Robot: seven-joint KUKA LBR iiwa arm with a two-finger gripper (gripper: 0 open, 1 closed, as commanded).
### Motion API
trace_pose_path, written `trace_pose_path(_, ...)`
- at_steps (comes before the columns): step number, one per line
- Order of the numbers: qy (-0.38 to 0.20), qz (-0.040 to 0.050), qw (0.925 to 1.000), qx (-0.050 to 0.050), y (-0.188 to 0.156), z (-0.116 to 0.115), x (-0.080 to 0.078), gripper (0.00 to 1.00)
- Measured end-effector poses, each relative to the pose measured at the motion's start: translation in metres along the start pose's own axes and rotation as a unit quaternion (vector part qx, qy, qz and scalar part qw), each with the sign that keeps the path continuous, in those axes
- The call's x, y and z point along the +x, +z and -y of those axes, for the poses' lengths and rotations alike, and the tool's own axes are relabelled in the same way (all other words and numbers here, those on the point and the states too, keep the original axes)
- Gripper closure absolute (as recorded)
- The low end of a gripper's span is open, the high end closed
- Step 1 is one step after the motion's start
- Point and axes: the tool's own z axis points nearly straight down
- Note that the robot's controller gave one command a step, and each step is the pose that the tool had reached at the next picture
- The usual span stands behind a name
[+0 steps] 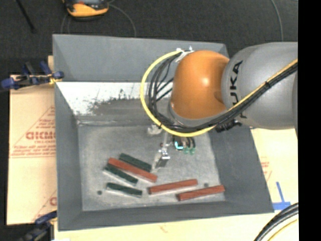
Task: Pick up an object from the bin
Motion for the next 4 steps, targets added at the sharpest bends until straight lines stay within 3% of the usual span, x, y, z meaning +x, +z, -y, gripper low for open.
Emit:
trace_pose_path(1,0.001,0.0039,1.0,0.0,-0.004,0.0,-0.002,0.0)
trace_pose_path(2,-0.096,0.0057,0.9953,0.0,0.101,0.006,-0.012,1.0)
trace_pose_path(3,-0.097,0.014,0.9952,-0.002,0.114,0.004,-0.01,0.0)
trace_pose_path(4,-0.095,-0.0003,0.9955,-0.001,0.114,0.006,-0.005,1.0)
